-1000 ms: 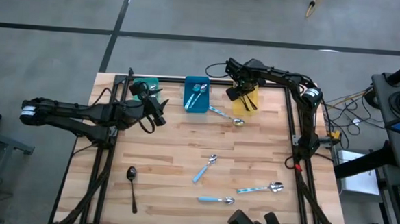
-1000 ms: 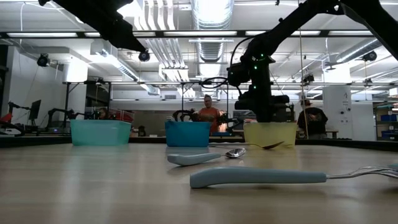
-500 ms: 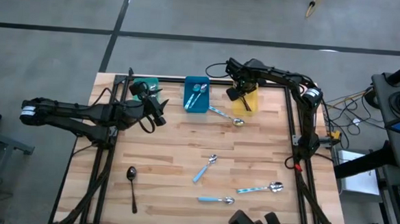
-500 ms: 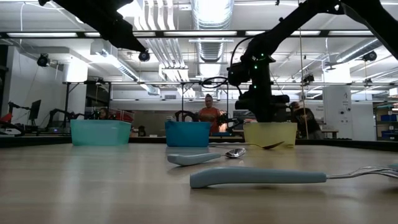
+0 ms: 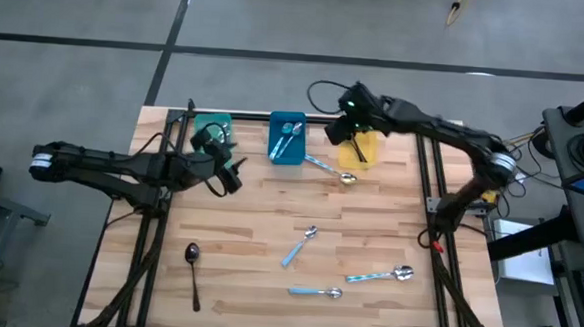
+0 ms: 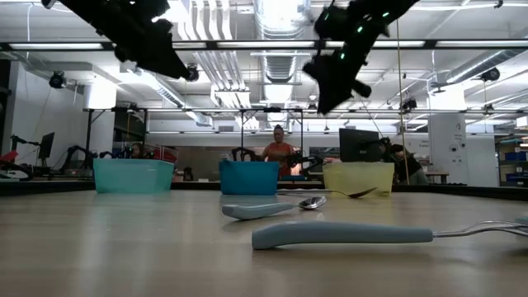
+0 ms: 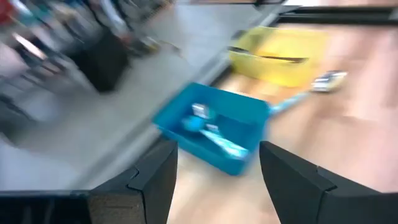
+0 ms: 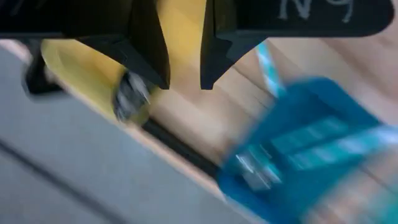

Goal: Sort silverware by color (type)
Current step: Put the blue spoon into the green bin

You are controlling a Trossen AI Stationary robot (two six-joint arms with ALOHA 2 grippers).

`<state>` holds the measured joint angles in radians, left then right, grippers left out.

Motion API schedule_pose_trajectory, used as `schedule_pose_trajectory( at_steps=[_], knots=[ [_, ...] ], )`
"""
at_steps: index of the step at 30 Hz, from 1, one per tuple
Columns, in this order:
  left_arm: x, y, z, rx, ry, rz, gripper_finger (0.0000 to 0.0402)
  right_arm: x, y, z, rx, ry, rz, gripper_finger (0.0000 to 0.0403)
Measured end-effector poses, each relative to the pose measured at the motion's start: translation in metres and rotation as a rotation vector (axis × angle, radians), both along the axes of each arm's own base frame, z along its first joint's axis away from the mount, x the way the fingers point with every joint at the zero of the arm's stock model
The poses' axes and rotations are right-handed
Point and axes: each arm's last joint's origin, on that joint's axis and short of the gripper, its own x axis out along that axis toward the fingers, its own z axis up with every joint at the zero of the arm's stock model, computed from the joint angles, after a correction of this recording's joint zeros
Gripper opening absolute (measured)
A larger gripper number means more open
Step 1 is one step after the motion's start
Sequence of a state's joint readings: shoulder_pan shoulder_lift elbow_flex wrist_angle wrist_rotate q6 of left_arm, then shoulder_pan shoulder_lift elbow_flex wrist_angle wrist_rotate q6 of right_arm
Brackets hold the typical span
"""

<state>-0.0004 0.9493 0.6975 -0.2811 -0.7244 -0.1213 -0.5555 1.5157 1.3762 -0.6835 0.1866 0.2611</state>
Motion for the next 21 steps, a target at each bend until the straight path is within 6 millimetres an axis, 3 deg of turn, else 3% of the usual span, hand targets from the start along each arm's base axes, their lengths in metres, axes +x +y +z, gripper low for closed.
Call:
schedule_pose_trajectory(
  at_steps=[3,8,14,21],
  knots=[
    [0.001,-0.006,-0.002,-0.152,-0.063,-0.067,0.0207,-0.006,0.028,0.010,-0.124,-0.199,0.071,0.0065],
    [0.004,-0.015,-0.001,-0.395,-0.160,-0.158,0.0207,-0.021,0.070,0.012,-0.246,-0.436,0.185,0.0041],
    [0.004,-0.023,-0.003,-0.645,-0.222,-0.182,0.0207,-0.038,0.105,0.013,-0.350,-0.528,0.330,0.0018],
    [0.003,-0.039,-0.003,-0.794,-0.266,-0.169,0.0207,-0.045,0.127,-0.004,-0.380,-0.598,0.410,0.0009]
  ],
)
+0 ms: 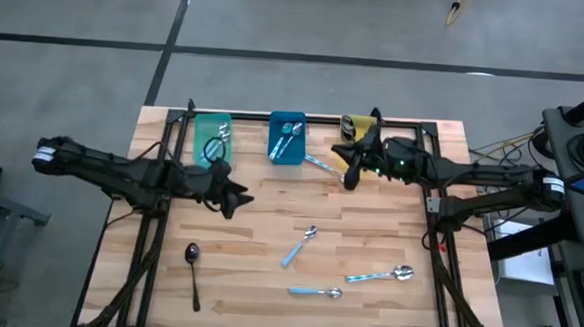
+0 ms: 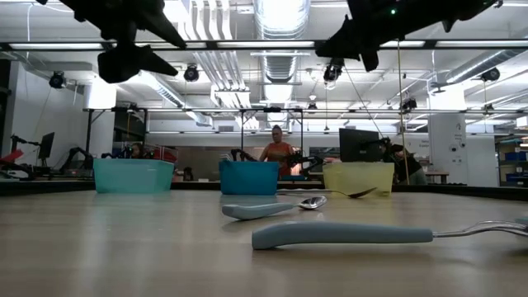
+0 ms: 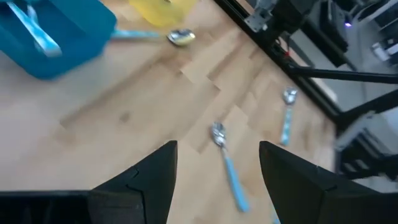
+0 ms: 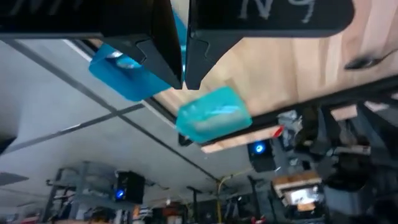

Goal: Sort silverware by color (type)
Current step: Put the blue spoon into the green bin

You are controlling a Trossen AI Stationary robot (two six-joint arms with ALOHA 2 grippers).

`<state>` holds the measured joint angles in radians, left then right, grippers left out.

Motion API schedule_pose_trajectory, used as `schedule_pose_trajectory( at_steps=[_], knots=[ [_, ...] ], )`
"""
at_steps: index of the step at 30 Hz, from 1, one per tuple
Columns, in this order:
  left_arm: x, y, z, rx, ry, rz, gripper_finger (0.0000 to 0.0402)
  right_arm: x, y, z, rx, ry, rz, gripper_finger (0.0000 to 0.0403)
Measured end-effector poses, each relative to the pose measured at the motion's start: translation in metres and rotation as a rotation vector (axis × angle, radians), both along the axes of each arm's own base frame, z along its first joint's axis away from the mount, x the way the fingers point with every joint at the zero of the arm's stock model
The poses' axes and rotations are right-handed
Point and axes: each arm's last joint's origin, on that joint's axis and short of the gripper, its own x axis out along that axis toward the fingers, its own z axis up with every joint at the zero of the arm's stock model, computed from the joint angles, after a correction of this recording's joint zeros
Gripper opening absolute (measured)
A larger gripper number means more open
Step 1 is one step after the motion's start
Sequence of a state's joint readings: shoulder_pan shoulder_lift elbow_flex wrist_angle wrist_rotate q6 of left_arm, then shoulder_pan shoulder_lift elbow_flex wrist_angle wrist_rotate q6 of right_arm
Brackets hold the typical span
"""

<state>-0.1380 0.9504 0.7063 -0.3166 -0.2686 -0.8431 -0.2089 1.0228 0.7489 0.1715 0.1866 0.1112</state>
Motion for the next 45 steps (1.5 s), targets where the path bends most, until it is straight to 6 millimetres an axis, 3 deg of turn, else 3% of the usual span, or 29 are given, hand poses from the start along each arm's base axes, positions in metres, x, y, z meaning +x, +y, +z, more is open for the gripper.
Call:
schedule_pose_trajectory(
  at_steps=[5,12,19,23,28,37,45],
  knots=[
    [-0.004,-0.020,-0.002,-0.161,0.002,-0.005,0.0207,0.001,0.004,-0.010,0.014,0.029,0.015,0.0009],
    [-0.007,-0.060,-0.020,-0.461,0.153,-0.015,0.0207,0.002,0.003,-0.012,0.015,0.037,0.014,0.0009],
    [-0.007,-0.093,-0.037,-0.534,0.316,0.002,0.0207,0.002,0.003,-0.013,0.011,0.045,0.017,0.0009],
    [0.003,-0.099,-0.047,-0.413,0.339,-0.001,0.0207,0.002,0.004,-0.013,0.037,0.038,0.020,0.0009],
    [0.026,-0.107,-0.054,-0.095,0.335,-0.081,0.0207,0.004,0.012,-0.014,0.054,0.040,0.076,0.0009],
    [0.085,-0.136,-0.054,0.401,0.353,-0.238,0.0207,0.006,0.035,-0.017,0.098,0.061,0.159,0.0009],
    [0.133,-0.151,-0.064,0.559,0.392,-0.292,0.0207,0.006,0.052,-0.020,0.109,0.101,0.223,0.0009]
  ],
)
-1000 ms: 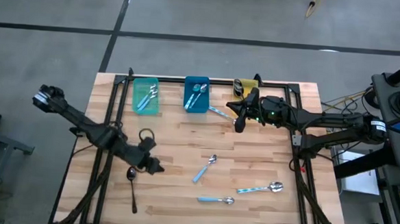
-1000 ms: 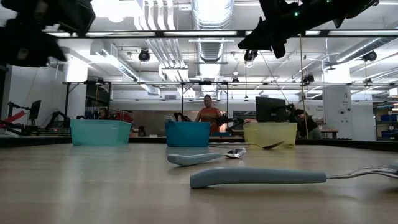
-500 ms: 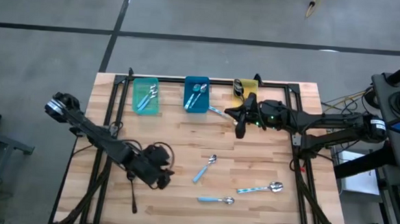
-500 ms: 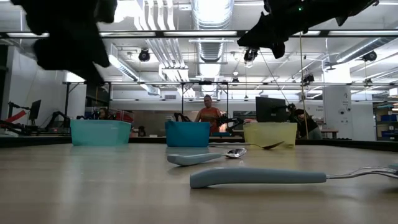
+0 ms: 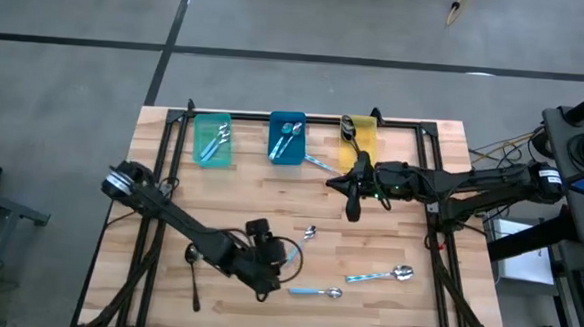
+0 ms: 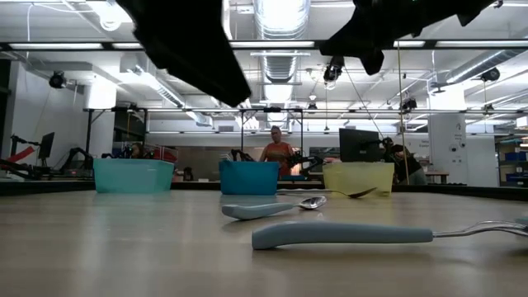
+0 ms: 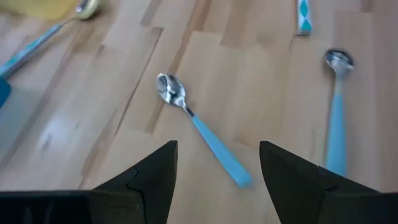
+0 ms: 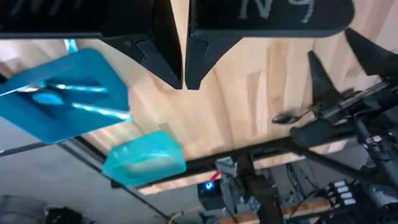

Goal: Sort silverware by color (type)
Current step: Put the blue spoon into the green bin

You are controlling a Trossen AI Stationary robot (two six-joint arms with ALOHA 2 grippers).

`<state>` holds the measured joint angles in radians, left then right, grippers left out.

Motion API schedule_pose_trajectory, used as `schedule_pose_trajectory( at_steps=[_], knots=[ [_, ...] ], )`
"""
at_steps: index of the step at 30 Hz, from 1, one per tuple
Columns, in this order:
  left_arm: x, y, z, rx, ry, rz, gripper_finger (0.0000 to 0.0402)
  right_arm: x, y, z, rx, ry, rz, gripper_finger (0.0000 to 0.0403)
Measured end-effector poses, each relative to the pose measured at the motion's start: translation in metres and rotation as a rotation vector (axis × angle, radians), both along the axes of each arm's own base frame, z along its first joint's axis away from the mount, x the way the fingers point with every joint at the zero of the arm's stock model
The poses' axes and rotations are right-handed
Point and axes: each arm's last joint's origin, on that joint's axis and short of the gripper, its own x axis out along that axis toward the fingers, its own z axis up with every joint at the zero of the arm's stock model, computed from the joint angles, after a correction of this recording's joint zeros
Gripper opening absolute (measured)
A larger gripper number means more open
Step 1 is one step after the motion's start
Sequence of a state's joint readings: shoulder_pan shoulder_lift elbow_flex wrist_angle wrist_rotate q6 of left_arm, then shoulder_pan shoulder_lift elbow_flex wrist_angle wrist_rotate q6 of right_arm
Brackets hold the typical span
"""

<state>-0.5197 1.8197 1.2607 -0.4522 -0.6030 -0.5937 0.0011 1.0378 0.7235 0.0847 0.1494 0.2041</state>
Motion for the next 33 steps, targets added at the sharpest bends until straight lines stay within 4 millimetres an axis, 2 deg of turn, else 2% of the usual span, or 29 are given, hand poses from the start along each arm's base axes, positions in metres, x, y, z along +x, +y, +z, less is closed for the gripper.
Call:
schedule_pose_trajectory(
  at_steps=[7,17,25,33],
  knots=[
    [0.024,-0.002,-0.019,0.041,-0.035,0.048,0.0207,-0.003,0.011,-0.007,0.029,0.071,0.031,0.0009],
    [0.038,-0.005,-0.059,0.046,-0.047,0.056,0.0207,-0.006,0.031,-0.014,0.020,0.103,0.112,0.0009],
    [0.049,0.003,-0.084,0.033,-0.041,0.095,0.0207,-0.007,0.031,-0.017,0.016,0.110,0.110,0.0009],
    [0.054,0.013,-0.098,0.014,-0.029,0.163,0.0207,-0.006,0.031,-0.016,0.001,0.104,0.116,0.0009]
  ],
)
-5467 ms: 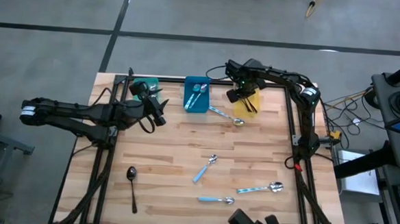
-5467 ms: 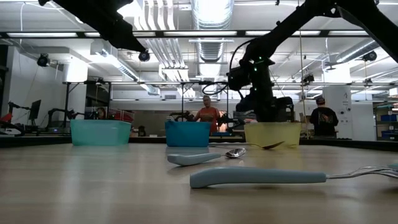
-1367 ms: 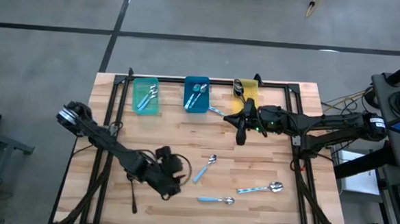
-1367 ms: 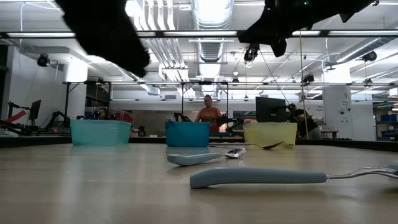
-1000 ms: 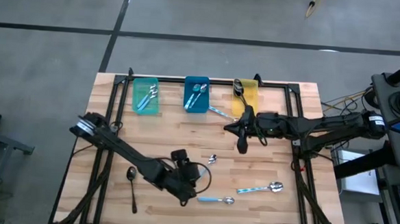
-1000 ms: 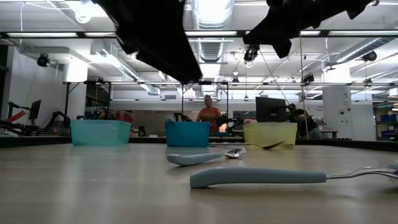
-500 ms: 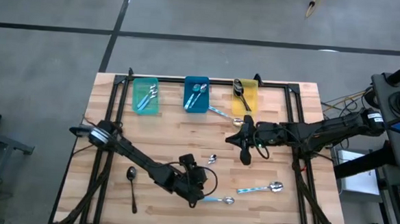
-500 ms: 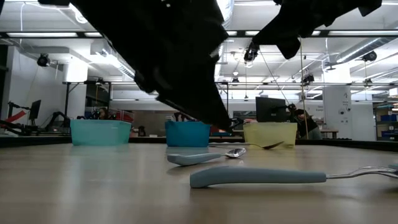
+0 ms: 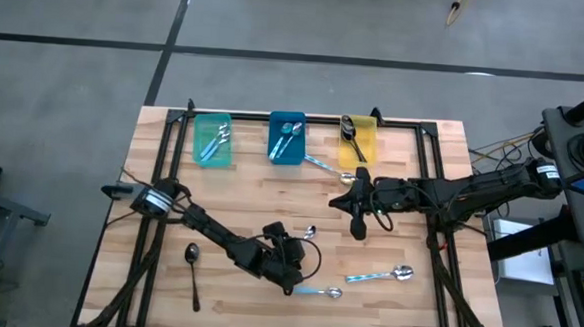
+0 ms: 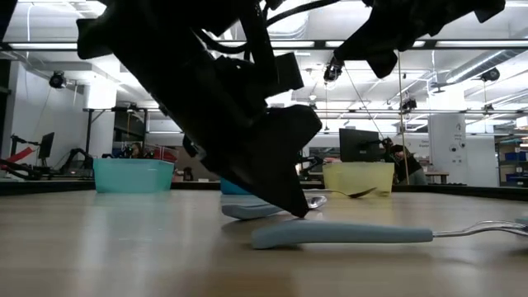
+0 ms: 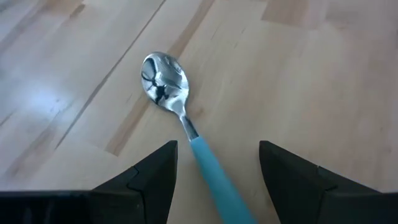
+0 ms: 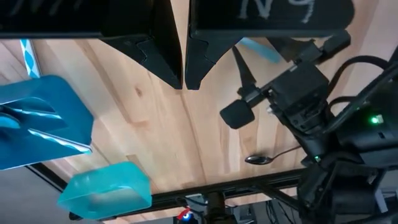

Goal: Sort silverware by color (type)
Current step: Put the blue spoon into the green bin

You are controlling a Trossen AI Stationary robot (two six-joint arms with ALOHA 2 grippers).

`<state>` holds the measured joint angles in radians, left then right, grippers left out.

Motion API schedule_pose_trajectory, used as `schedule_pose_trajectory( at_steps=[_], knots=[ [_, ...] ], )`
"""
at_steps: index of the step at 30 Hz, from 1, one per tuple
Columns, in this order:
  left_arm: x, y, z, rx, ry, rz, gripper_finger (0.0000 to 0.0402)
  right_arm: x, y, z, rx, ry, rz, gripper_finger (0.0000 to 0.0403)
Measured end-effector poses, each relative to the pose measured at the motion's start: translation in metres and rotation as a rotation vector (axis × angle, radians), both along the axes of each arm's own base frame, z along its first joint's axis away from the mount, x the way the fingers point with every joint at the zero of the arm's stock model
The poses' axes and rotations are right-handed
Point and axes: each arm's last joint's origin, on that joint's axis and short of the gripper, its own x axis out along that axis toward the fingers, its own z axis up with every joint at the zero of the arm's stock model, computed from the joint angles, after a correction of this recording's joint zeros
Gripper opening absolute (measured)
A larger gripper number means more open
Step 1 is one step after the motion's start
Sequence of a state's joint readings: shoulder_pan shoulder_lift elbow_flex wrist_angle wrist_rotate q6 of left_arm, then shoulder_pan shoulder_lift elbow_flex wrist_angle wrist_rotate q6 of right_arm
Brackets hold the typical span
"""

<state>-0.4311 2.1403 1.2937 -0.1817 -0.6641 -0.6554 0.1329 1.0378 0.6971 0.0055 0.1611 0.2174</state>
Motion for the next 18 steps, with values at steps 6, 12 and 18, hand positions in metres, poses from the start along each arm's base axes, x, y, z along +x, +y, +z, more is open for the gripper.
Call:
schedule_pose_trajectory(
  at_steps=[6,12,18],
  knots=[
    [0.000,0.002,-0.006,-0.026,-0.010,0.044,0.0205,0.001,0.000,0.002,-0.054,-0.022,0.024,0.0009],
    [-0.002,0.003,-0.008,-0.046,-0.005,0.071,0.0149,0.005,0.000,0.013,-0.176,-0.134,0.066,0.0009],
    [-0.006,0.005,-0.010,-0.058,0.009,0.122,0.0035,0.005,-0.006,0.022,-0.355,-0.203,0.091,0.0009]
  ],
)
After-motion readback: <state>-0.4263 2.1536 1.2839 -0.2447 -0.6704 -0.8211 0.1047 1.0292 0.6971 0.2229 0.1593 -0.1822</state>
